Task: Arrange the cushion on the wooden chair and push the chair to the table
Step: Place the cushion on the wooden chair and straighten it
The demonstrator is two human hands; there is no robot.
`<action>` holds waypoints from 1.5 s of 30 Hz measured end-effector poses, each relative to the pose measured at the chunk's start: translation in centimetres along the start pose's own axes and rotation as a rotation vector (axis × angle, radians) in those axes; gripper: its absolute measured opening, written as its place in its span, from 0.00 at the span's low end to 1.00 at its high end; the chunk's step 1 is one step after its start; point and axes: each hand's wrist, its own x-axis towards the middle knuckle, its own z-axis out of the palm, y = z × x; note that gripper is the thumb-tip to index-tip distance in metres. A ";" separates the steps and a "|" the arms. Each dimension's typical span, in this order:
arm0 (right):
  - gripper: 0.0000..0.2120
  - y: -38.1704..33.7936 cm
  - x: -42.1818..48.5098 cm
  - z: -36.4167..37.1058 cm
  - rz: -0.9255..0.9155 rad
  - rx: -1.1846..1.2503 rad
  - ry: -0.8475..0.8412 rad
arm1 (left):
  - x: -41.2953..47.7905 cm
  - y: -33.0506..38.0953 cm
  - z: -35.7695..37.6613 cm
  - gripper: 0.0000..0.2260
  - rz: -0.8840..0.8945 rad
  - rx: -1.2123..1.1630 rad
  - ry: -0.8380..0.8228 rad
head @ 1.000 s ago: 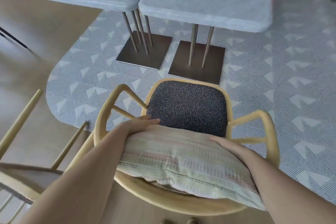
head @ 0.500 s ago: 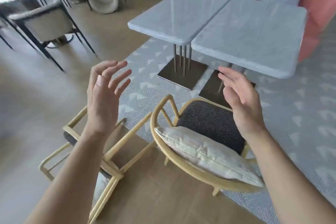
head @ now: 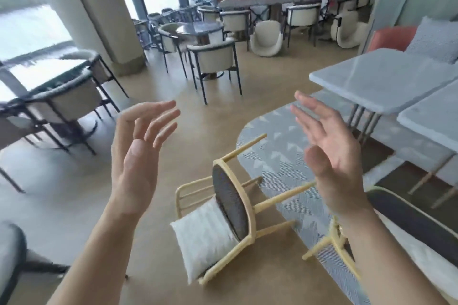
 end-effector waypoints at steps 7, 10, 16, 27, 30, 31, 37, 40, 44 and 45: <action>0.44 -0.1 2.4 11.1 -0.047 0.035 -0.060 | 1.4 3.1 -10.1 0.20 0.072 0.054 0.043; 0.45 1.5 4.7 13.3 -0.063 0.032 -0.059 | 3.5 1.9 -12.4 0.21 0.077 0.089 0.037; 0.42 6.4 10.3 17.9 -0.048 0.082 0.009 | 9.1 -2.1 -17.0 0.26 0.012 0.133 -0.015; 0.40 16.7 17.8 24.6 0.077 0.013 0.105 | 18.8 -14.6 -24.2 0.25 -0.128 0.048 -0.128; 0.40 21.3 19.1 25.6 0.117 -0.040 0.192 | 21.6 -21.2 -25.3 0.24 -0.147 -0.028 -0.228; 0.40 23.2 19.3 25.9 0.132 -0.068 0.225 | 22.5 -24.0 -25.6 0.24 -0.153 -0.058 -0.266; 0.37 34.5 16.4 28.1 0.293 -0.127 0.459 | 23.9 -38.9 -25.8 0.24 -0.277 -0.146 -0.504; 0.37 40.2 12.2 28.6 0.384 -0.135 0.552 | 21.6 -45.2 -25.7 0.24 -0.352 -0.184 -0.588; 0.37 48.3 4.6 28.7 0.482 -0.156 0.654 | 15.5 -53.7 -25.9 0.24 -0.443 -0.211 -0.645; 0.36 50.4 2.3 29.0 0.507 -0.175 0.671 | 13.5 -55.8 -26.1 0.24 -0.462 -0.198 -0.658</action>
